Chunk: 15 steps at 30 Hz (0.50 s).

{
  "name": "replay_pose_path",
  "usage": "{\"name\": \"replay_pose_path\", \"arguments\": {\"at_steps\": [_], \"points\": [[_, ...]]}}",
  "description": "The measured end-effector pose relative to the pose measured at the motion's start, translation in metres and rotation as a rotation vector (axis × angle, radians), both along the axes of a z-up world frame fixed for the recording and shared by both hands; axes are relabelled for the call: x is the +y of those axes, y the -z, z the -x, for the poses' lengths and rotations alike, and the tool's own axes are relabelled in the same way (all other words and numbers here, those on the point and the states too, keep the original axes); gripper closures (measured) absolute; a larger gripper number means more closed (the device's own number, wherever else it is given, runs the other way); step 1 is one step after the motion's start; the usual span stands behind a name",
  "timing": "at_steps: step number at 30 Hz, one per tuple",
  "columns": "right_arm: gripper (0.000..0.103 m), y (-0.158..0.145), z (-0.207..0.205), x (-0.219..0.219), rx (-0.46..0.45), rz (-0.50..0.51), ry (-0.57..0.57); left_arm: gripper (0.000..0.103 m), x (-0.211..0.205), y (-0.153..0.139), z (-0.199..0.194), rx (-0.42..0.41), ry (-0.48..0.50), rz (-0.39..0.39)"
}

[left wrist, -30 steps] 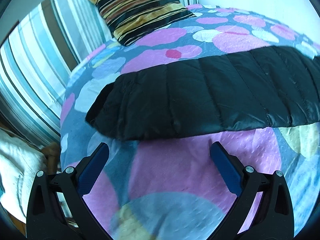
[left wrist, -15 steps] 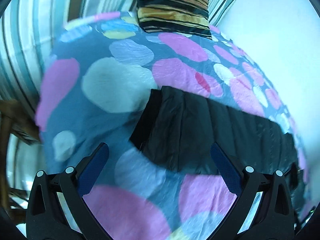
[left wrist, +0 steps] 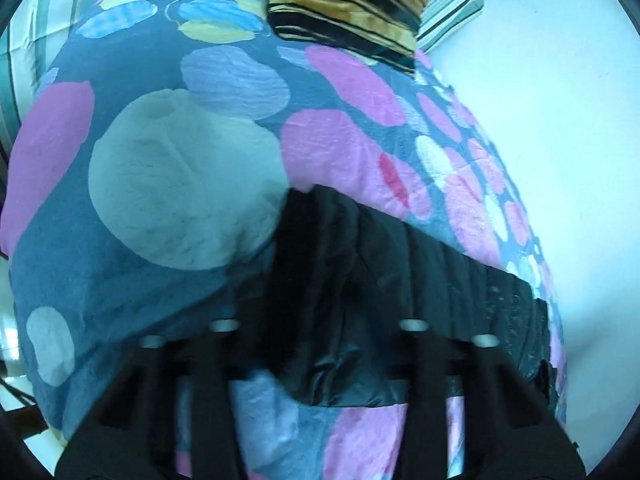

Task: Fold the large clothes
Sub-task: 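Move the left gripper to the other sleeve cuff and grasp it, then fold the held sleeve across the jacket body with the left gripper, release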

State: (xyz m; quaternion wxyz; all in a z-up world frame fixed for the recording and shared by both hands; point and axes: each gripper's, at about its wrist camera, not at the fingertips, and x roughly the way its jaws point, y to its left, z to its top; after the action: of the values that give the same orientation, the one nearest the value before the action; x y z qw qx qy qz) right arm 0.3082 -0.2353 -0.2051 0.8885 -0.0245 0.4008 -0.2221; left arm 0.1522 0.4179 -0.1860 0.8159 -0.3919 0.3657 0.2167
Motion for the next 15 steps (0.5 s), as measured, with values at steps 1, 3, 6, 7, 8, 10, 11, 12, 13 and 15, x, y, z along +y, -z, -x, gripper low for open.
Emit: {"name": "replay_pose_path", "arguments": {"at_steps": [1,3,6,7,8,10,11,12,13,15], "points": [[0.011,0.0,0.0,0.0,0.0,0.0,0.0,0.086,0.0,-0.002,-0.001,-0.011,0.005,-0.002],[0.011,0.0,0.0,0.0,0.0,0.001,0.0,0.091,-0.001,-0.007,-0.003,0.0,-0.003,-0.027],[0.011,-0.001,0.0,0.0,-0.001,0.0,0.0,0.092,-0.011,-0.028,-0.006,-0.003,0.0,-0.099],[0.011,-0.001,0.0,0.0,-0.001,0.0,0.0,0.092,-0.018,-0.039,-0.009,-0.008,0.008,-0.141],[0.011,-0.001,0.0,0.0,-0.001,0.001,0.0,0.092,-0.026,-0.05,-0.013,-0.009,0.02,-0.184],[0.011,-0.001,0.001,0.0,-0.001,0.001,0.0,0.092,-0.044,-0.07,-0.021,-0.014,0.047,-0.255],[0.011,-0.001,0.001,0.0,-0.001,0.0,0.0,0.092,-0.053,-0.079,-0.025,-0.014,0.062,-0.287],[0.011,-0.001,0.001,0.0,-0.001,0.0,0.0,0.092,-0.065,-0.09,-0.03,-0.017,0.082,-0.322],[0.011,-0.001,0.001,-0.001,-0.002,-0.001,0.0,0.092,-0.079,-0.1,-0.035,-0.021,0.105,-0.359],[0.011,-0.001,0.001,-0.001,-0.004,-0.003,0.001,0.092,-0.105,-0.116,-0.046,-0.026,0.149,-0.423]]}}
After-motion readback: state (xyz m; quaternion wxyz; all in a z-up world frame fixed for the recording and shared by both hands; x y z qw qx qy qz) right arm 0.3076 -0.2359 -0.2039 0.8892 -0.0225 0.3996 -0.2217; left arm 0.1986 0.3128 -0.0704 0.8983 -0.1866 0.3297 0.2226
